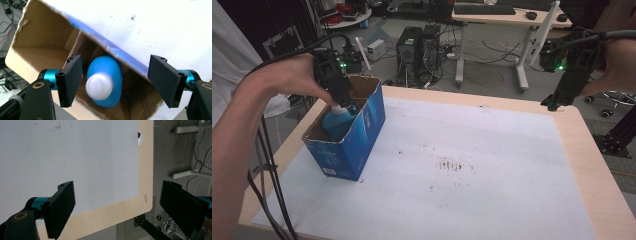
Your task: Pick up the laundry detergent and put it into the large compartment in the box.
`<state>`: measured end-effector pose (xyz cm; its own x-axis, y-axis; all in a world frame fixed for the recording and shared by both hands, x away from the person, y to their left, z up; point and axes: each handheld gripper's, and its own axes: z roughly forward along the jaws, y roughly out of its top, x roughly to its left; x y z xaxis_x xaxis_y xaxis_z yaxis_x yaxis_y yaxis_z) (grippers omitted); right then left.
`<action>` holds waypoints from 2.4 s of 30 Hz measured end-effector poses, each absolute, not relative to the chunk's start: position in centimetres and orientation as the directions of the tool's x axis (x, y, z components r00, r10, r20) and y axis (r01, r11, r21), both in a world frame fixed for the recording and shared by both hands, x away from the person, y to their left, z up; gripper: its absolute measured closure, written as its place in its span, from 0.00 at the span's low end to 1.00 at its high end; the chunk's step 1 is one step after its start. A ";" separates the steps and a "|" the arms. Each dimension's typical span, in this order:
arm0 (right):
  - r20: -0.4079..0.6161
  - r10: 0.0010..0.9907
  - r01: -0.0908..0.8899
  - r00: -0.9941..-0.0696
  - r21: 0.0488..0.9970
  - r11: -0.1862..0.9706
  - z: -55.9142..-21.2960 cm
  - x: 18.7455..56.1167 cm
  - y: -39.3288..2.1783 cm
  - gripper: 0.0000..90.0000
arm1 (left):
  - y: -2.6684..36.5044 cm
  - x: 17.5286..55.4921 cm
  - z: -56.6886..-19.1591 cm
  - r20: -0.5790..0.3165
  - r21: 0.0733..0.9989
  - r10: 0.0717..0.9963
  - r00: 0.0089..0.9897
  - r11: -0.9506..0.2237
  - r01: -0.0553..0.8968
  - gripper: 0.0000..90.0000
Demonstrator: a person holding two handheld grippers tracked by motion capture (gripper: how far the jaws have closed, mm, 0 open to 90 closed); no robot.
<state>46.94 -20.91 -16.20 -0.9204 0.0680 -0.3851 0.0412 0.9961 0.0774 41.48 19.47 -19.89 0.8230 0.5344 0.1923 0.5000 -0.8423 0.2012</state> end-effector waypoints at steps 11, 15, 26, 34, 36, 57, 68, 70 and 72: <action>-0.381 0.062 0.035 -0.922 0.076 0.996 -16.3 47.1 -20.7 0.14 | 14.1 41.6 -19.2 0.193 0.200 0.444 0.875 -0.891 0.408 0.31; -0.379 0.059 0.033 -0.923 0.074 0.997 -16.4 47.1 -20.2 0.14 | 11.4 41.7 -19.5 0.183 0.195 0.401 0.898 -0.910 0.366 0.31; -0.374 0.045 0.020 -0.926 0.071 0.997 -16.7 46.9 -19.3 0.14 | 7.8 41.6 -19.5 0.178 0.193 0.331 0.927 -0.935 0.297 0.23; -0.374 0.044 0.019 -0.926 0.071 0.997 -16.6 46.7 -18.9 0.14 | 6.1 41.4 -20.3 0.176 0.169 0.289 0.941 -0.951 0.260 0.20; -0.376 0.048 0.023 -0.925 0.070 0.997 -16.6 46.6 -19.0 0.14 | 5.9 41.4 -20.3 0.175 0.170 0.283 0.943 -0.952 0.254 0.20; -0.381 0.047 0.021 -0.923 0.073 0.997 -16.5 46.4 -18.9 0.14 | 5.1 41.6 -21.2 0.155 0.126 0.276 0.949 -0.958 0.258 0.20; -0.378 0.047 0.019 -0.925 0.076 0.997 -16.6 46.5 -18.7 0.14 | 4.8 41.5 -21.2 0.152 0.125 0.263 0.953 -0.961 0.245 0.20; -0.379 0.044 0.015 -0.924 0.077 0.997 -16.6 46.5 -18.6 0.14 | 4.8 41.5 -21.2 0.151 0.118 0.262 0.953 -0.962 0.246 0.20; -0.380 0.041 0.014 -0.924 0.076 0.997 -16.6 46.5 -18.7 0.14 | 4.7 41.5 -21.2 0.151 0.116 0.255 0.955 -0.964 0.239 0.20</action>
